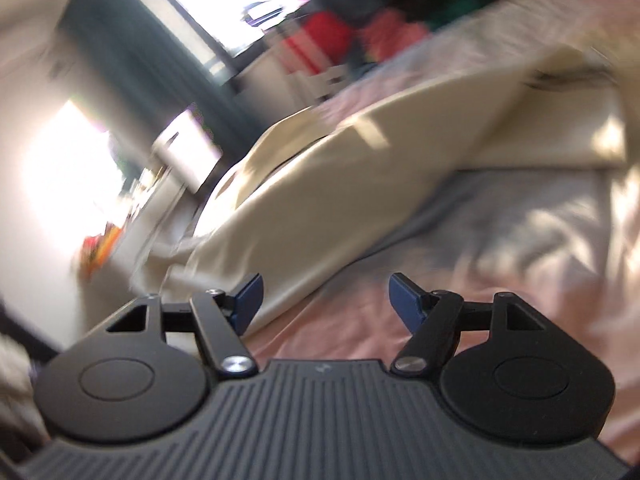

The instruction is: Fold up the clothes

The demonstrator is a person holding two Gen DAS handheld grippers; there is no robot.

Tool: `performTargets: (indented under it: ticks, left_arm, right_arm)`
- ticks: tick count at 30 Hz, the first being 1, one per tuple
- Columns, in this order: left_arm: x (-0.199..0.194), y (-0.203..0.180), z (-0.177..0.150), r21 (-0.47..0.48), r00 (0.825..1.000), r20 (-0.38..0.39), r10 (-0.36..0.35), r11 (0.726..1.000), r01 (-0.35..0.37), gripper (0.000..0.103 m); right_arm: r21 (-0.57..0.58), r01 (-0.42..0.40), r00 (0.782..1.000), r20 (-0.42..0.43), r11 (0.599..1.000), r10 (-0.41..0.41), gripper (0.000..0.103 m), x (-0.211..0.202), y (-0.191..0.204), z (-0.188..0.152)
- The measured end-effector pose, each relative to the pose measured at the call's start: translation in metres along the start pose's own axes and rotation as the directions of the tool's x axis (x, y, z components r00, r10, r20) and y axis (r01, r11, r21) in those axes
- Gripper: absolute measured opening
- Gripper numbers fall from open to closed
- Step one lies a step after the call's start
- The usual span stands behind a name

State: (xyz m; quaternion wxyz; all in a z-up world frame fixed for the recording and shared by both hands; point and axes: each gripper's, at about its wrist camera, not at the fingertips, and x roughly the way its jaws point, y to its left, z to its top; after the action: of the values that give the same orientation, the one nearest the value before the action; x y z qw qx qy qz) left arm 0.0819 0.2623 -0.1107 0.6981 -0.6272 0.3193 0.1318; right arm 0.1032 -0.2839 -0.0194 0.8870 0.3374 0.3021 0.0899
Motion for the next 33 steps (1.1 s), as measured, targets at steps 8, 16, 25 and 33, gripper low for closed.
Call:
performTargets:
  ticks: [8,16,25,33]
  left_arm:
    - [0.035,-0.012,0.005,0.089,0.995,0.018,-0.099,0.991,0.097,0.074]
    - [0.042,-0.012,0.013,0.127,0.988,0.053,-0.144,0.982,0.137,0.014]
    - [-0.008,-0.024,0.013,0.240,0.913,0.187,-0.361,0.919,0.314,0.011]
    - [-0.031,0.005,0.018,0.152,0.905,0.209,-0.370,0.927,0.344,0.011]
  right_arm:
    - [0.191,-0.001,0.999,0.036,0.982,-0.006,0.073,0.027,-0.028,0.038]
    - [0.480,0.057,0.989,0.095,0.876,-0.117,0.073,0.112,-0.090,0.114]
    - [0.531,0.239,0.915,0.158,0.813,-0.372,0.072,0.171,-0.153,0.162]
    - [0.565,0.277,0.886,0.162,0.777,-0.434,0.043,0.163,-0.164,0.176]
